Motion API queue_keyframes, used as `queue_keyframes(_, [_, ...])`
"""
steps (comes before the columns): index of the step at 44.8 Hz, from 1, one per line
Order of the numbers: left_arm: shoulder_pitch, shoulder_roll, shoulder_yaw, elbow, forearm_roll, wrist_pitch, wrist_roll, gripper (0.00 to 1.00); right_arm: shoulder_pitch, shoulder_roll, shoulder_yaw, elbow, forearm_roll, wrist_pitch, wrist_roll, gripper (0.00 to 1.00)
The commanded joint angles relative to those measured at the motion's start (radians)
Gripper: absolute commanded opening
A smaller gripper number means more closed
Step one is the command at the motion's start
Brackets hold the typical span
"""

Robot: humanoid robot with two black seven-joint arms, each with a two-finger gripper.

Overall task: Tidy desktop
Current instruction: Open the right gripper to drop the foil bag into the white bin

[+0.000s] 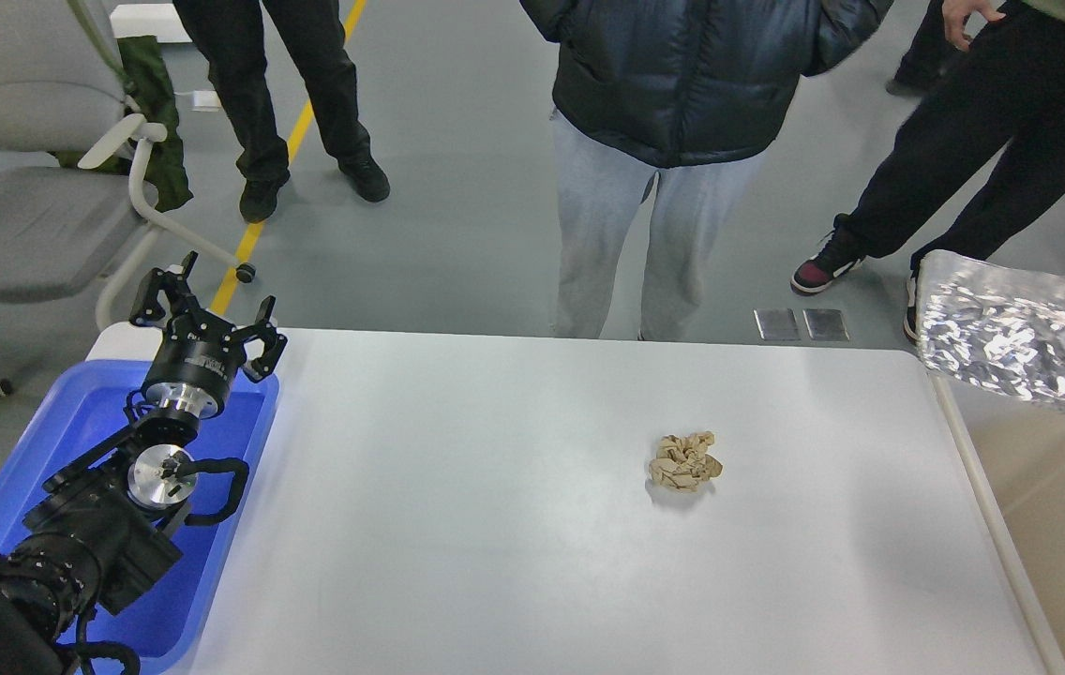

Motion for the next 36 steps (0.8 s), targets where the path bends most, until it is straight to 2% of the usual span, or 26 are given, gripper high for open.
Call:
queue_keyframes(1, [0.000,0.000,0.000,0.000,0.000,0.000,0.000,1.00,-0.091,0.159,-0.001,-0.379,0.146,-0.120,0.002,0.00])
queue_keyframes(7, [0.000,0.000,0.000,-0.001,0.000,0.000,0.000,1.00,-0.134,0.283,0.001,-0.617,0.275,-0.148,0.002,0.00])
queue_keyframes(8, [0.000,-0.002,0.000,0.000,0.000,0.000,0.000,1.00,-0.146,0.342,-0.001,-0.716,0.336,-0.148,0.002,0.00])
queue_keyframes(10, [0.000,0.000,0.000,0.000,0.000,0.000,0.001,1.00,-0.152,0.387,-0.002,-0.798,0.388,-0.149,-0.001,0.00])
queue_keyframes(16, [0.000,0.000,0.000,0.000,0.000,0.000,0.000,1.00,-0.187,0.508,-0.002,-0.961,0.533,-0.165,-0.011,0.00])
queue_keyframes(36, [0.000,-0.002,0.000,0.000,0.000,0.001,0.000,1.00,-0.325,0.673,0.002,-0.995,0.798,-0.355,-0.107,0.00])
